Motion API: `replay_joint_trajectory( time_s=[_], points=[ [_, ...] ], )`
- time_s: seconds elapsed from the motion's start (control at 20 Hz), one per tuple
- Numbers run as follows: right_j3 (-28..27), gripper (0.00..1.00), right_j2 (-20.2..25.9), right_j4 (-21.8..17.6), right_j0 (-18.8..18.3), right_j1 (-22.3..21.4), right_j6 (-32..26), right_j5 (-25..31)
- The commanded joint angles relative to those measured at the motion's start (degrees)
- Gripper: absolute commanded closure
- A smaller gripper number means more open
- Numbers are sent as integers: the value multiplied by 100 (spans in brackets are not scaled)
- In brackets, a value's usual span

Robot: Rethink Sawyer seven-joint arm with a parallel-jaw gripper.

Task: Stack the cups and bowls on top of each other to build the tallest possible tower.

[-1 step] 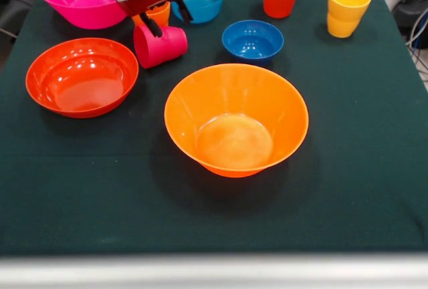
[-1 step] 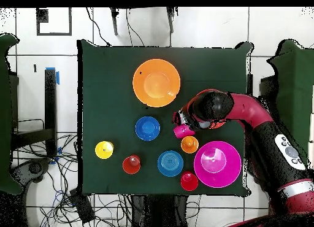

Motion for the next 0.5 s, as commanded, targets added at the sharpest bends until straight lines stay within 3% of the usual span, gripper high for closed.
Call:
replay_joint_trajectory(
  time_s=[0.05,0.5],
  points=[
    [29,0,102,-293,216,117,-1635,442],
    [-185,0,80,-425,173,205,-1836,410]
  ],
)
